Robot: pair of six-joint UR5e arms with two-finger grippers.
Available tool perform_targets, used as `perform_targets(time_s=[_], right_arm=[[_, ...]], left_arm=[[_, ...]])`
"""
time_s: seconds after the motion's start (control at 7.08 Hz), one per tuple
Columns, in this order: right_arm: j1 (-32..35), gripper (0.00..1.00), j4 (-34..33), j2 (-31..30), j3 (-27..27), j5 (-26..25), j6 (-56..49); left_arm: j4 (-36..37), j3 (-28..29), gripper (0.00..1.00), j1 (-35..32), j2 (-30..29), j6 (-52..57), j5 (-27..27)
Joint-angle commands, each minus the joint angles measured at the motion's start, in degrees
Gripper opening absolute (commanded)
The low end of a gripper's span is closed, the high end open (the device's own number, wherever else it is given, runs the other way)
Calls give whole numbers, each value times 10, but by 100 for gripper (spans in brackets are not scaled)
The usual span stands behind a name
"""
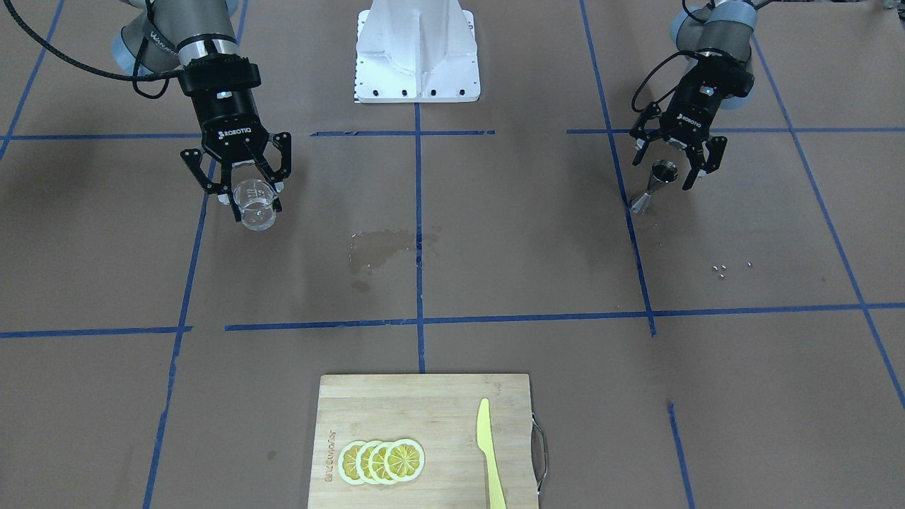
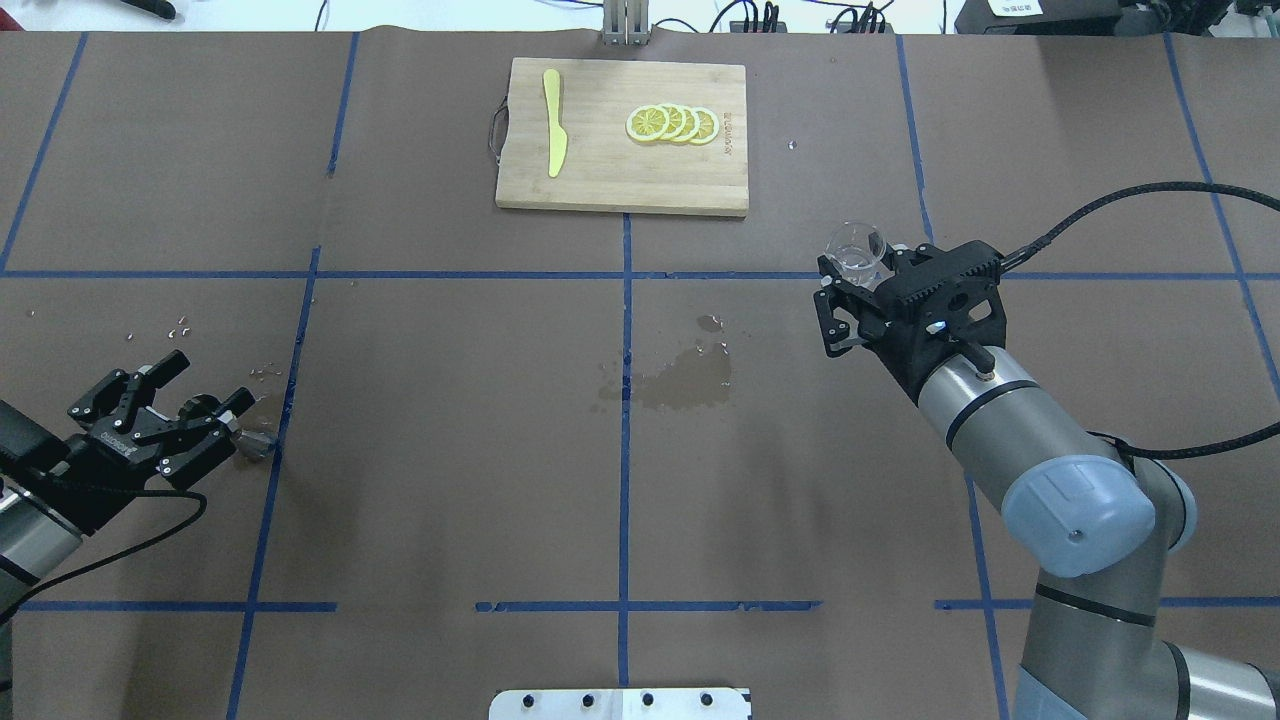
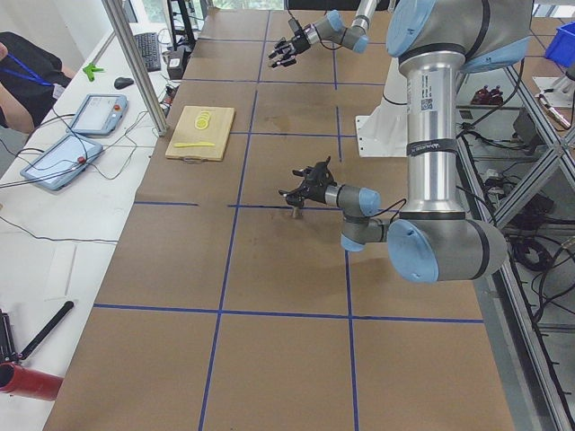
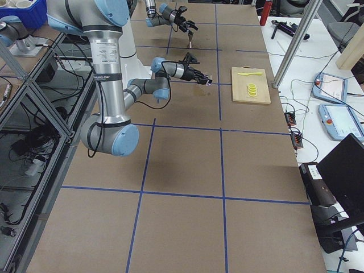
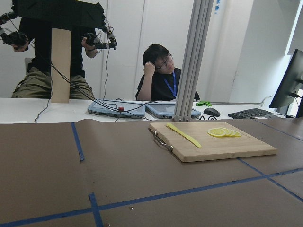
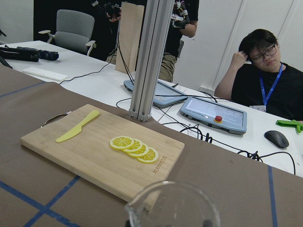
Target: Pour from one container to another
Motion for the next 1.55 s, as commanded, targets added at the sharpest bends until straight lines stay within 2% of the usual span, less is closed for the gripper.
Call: perform_targets(time_s=[0.0,0.28,0.57,0.71,0.85,1.13,1.27,1.41], right_arm=[[-1,0,-1,0,-1,0,0],[-1,0,-1,1,-1,0,0],[-1,0,-1,1,-1,0,0],[-1,0,-1,0,-1,0,0],[0,0,-1,1,-1,0,0],[0,0,-1,1,-1,0,0],[0,0,-1,1,-1,0,0],[0,0,-1,0,-2,0,0]], left_arm=[[33,3,99,-104,2,1,-169],[127,0,98,-230,-7,13,-378],[252,-1,98,-353,-29,104,-549],[342,-1,95,-422,-44,169,-642],[432,-3,83,-477,-46,255,-702],[600,-16,83,-533,-61,472,-706],[663,-16,94,-566,-61,556,-702],[740,-16,100,-615,-68,578,-705]])
